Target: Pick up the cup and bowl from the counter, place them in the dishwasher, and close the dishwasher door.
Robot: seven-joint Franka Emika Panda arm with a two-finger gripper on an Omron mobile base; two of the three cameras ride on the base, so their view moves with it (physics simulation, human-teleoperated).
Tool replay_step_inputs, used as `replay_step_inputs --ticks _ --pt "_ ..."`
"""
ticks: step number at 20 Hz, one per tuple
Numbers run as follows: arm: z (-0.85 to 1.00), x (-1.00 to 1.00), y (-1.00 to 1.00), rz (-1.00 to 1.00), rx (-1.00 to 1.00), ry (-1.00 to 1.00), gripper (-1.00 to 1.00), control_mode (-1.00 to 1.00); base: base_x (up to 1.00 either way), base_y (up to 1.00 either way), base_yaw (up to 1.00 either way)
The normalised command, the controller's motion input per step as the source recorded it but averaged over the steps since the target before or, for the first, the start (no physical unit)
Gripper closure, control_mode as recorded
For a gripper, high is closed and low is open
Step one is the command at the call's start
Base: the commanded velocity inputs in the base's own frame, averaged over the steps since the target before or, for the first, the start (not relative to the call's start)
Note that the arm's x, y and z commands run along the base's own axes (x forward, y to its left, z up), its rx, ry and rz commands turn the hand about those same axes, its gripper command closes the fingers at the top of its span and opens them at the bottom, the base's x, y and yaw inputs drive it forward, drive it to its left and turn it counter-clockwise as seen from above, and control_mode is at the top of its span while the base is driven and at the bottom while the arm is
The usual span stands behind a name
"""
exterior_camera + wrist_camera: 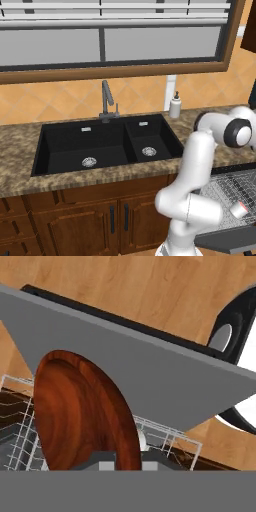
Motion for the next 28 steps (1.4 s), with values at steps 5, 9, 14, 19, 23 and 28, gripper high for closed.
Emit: replay_step_inputs --ticks 5,9,14,19,23,28 --pt "-0.28 0.00 -0.35 0.31 0.18 -0.05 1.00 -1.00 0.00 0.00 0.00" --pt "-0.34 0.00 -0.39 0.28 0.04 -0.04 1.00 -1.00 0.00 0.00 0.00" --pt "-0.69 0.03 -0.06 0.19 0.00 0.00 1.00 -1.00 0.00 0.00 0.00" --pt "-0.50 0.15 0.00 0.16 0.00 -0.03 1.00 -1.00 0.00 0.00 0.00" --pt "-0.47 0.19 -0.08 0.05 0.00 -0.10 1.00 -1.00 0.00 0.00 0.00" --pt "-0.56 0.06 -0.02 0.01 0.00 -0.14 1.00 -1.00 0.00 0.00 0.00"
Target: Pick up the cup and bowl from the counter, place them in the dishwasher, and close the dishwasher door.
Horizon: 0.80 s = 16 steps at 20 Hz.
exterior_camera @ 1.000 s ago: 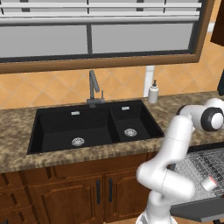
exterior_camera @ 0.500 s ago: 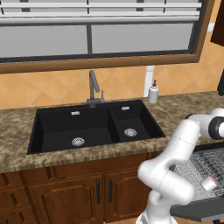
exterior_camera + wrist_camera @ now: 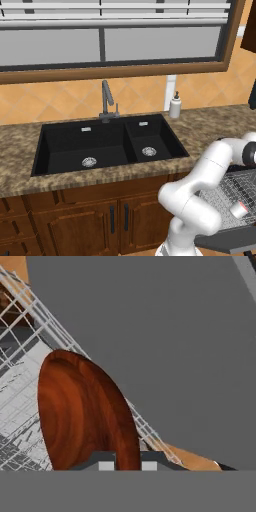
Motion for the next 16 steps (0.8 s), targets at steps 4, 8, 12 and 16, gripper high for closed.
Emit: replay_step_inputs --ticks 4,8,12,16 --pt "-0.26 0.08 -0.09 0.00 0.00 -0.13 1.00 -1.00 0.00 0.00 0.00" --pt "-0.24 0.28 -0.03 0.00 0.00 -0.04 1.00 -1.00 0.00 0.00 0.00" --pt "-0.23 0.41 -0.19 0.00 0.01 -0.07 1.00 -1.00 0.00 0.00 0.00" --pt "-0.29 0.33 -0.38 0.00 0.04 -0.09 1.00 -1.00 0.00 0.00 0.00"
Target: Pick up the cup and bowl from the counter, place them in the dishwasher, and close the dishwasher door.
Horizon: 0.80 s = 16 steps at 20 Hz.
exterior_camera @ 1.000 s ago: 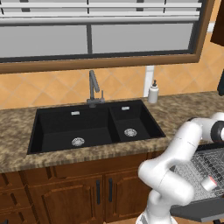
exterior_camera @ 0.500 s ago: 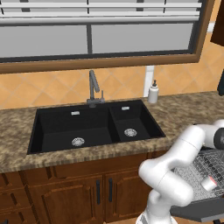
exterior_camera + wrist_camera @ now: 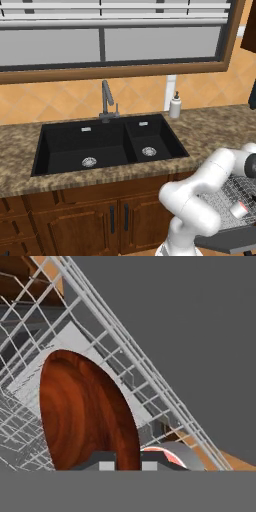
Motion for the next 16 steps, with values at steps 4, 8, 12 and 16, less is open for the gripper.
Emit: replay_step_inputs --ticks 4,8,12,16 --pt "-0.41 0.24 -0.43 0.00 0.05 -0.02 1.00 -1.00 0.00 0.00 0.00" --pt "-0.55 0.33 -0.19 0.00 0.01 0.00 1.00 -1.00 0.00 0.00 0.00" --pt "-0.49 0.36 -0.18 0.00 0.01 0.00 1.00 -1.00 0.00 0.00 0.00" --pt "-0.45 0.33 -0.22 0.00 0.03 0.02 1.00 -1.00 0.00 0.00 0.00"
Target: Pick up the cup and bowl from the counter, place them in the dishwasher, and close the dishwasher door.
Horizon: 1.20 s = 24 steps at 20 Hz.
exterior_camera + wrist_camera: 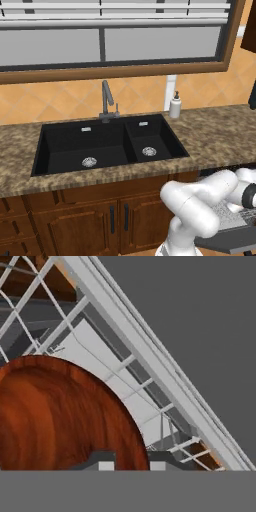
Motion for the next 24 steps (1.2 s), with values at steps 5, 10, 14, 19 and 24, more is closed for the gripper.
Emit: replay_step_inputs --ticks 5,10,14,19,24 --pt "0.06 0.10 -0.08 0.00 0.01 -0.02 -1.00 -1.00 0.00 0.00 0.00" --pt "0.48 0.00 0.00 0.04 0.01 -0.25 -1.00 -1.00 0.00 0.00 0.00" --pt "0.25 0.00 0.03 0.08 0.04 -0.40 -1.00 -1.00 0.00 0.00 0.00" --pt "0.51 -0.04 0.01 0.02 0.01 -0.19 -1.00 -1.00 0.00 0.00 0.00" --pt "0.93 -0.42 -0.09 -0.03 -0.01 0.11 -1.00 -1.00 0.00 0.00 0.00"
